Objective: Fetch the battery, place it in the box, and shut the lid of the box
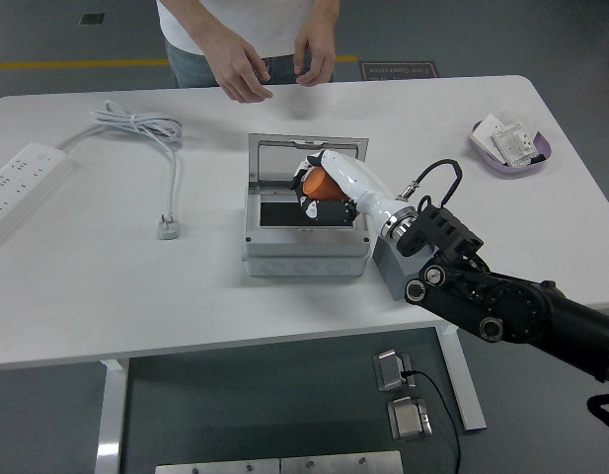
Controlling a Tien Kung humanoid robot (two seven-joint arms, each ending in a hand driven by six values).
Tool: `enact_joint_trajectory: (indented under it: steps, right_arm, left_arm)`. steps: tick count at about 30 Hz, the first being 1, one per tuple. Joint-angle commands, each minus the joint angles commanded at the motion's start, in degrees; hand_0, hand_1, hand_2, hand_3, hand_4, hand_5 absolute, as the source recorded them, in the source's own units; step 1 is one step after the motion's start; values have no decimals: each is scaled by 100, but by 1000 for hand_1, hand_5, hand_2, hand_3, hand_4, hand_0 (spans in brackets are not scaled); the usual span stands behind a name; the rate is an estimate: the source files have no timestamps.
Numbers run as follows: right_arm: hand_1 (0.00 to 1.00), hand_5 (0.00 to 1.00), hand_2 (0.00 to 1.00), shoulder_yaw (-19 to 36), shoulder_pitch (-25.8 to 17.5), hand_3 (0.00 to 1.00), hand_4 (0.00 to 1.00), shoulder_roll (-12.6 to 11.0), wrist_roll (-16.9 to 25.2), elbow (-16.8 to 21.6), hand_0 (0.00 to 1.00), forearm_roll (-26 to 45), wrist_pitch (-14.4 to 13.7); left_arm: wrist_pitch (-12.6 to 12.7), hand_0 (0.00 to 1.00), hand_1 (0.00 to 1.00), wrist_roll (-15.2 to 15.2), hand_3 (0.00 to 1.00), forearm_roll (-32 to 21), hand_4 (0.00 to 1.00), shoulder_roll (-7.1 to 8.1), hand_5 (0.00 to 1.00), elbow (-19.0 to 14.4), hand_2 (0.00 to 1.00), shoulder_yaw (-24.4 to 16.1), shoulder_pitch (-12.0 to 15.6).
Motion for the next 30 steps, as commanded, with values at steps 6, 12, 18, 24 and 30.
enact_joint_trajectory:
  steps: [6, 12, 18, 24, 30]
  right_arm:
    - [284, 2, 427, -266, 237, 383, 136, 172, -53, -342, 135, 87, 59]
    - [283, 2, 426, -554, 415, 378, 139, 330, -57, -637, 127, 197, 156]
    - [282, 2, 422, -799, 515, 379, 137, 416, -59, -847, 126, 254, 342]
    - [286, 2, 423, -840, 535, 386, 144, 440, 87, -988, 142, 359, 398]
    - [410, 2, 497, -836, 540, 586, 366, 451, 259, -1045, 324, 409, 366]
  left_arm:
    - [3, 668, 723, 4, 627, 17, 636, 11, 199, -1, 684, -12, -23]
    - [5, 668, 722, 20, 627, 59, 637, 21, 201, -3, 684, -50, -32]
    - [5, 667, 722, 17, 627, 51, 638, 21, 200, -2, 686, -39, -50]
    - [4, 667, 723, 24, 628, 73, 638, 14, 200, -4, 687, -49, -52]
    - [2, 667, 724, 18, 627, 66, 638, 11, 201, -2, 685, -36, -61]
